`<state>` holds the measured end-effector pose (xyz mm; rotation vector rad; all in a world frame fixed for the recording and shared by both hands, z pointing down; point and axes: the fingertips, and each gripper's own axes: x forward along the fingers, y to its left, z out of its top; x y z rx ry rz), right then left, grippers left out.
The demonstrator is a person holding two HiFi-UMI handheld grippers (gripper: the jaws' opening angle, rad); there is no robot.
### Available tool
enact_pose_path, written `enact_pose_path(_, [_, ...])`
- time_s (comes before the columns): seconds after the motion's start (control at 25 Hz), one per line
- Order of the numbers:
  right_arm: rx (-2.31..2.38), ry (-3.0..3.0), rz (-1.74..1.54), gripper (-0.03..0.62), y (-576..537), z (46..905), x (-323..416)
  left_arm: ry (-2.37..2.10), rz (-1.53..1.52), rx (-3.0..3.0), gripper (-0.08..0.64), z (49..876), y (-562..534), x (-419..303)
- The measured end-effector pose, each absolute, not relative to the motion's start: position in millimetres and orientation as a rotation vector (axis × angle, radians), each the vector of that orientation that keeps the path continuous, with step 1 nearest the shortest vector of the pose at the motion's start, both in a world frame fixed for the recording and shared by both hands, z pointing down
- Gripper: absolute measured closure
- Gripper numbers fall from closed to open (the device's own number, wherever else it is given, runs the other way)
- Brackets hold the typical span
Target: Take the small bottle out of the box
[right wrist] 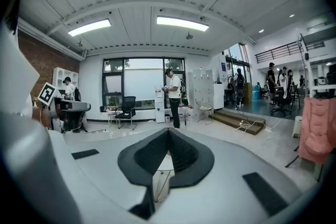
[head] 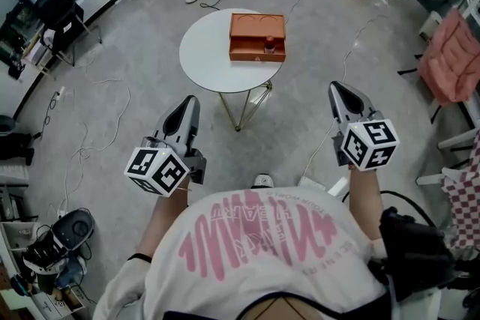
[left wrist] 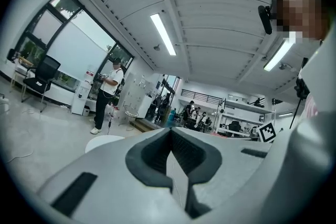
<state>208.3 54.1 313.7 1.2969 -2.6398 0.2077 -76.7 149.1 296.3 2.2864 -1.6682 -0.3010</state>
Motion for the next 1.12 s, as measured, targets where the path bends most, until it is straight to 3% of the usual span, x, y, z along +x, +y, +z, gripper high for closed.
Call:
enact_pose_path(0.48, [1.155,-2.671,0.180,0.589,-36,324,192,-1.786,-0.359,2.206,0.552,301,84,-83])
enact_pose_path(1.12, [1.139,-2.634,0.309,0.588,-57,361,182,-1.734,-0.258,2.187,0.552,327,44,-87])
